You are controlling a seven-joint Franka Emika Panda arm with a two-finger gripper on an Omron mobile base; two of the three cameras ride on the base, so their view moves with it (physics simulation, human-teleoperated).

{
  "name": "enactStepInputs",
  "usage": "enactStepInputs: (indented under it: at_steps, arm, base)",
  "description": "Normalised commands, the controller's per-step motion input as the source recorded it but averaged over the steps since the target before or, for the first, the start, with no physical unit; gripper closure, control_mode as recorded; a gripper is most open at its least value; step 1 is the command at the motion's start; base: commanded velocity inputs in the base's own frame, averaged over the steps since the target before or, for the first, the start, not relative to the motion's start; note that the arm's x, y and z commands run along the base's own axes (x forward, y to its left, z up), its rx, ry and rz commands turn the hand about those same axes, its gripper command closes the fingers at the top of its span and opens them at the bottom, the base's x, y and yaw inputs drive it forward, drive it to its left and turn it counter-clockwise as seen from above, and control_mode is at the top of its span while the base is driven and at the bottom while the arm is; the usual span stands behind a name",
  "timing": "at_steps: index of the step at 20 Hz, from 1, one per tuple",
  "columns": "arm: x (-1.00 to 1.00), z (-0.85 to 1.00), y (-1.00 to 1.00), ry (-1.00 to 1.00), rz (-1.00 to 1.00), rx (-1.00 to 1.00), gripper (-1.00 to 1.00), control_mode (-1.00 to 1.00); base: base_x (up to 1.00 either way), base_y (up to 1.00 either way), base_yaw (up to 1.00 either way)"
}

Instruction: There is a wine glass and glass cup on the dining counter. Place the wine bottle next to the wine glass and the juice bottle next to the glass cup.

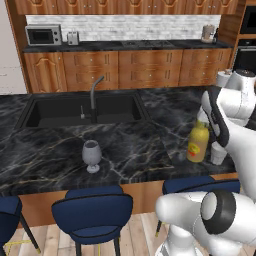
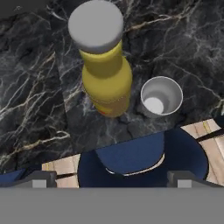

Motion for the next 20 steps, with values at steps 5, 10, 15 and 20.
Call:
enactStepInputs:
  at_steps: [5,10,15,20]
  arm:
    - [-0.49,0.01,0.22,-0.08,0.29,-0.12,-1.0,-1.0]
    - [-0.23,0.01,0.33,-0.02,0.18,-0.02,-1.0,-1.0]
    - [-0.23,0.01,0.38,-0.07,0.09,-0.01,-1.0,-1.0]
    - [-0.21,0.0,0.28,0.0,0.01,-0.01,-1.0,-1.0]
  base:
    - [0.0,0.0,0.0]
    - [0.0,0.0,0.0]
    - [0.0,0.0,0.0]
    - [0.0,0.0,0.0]
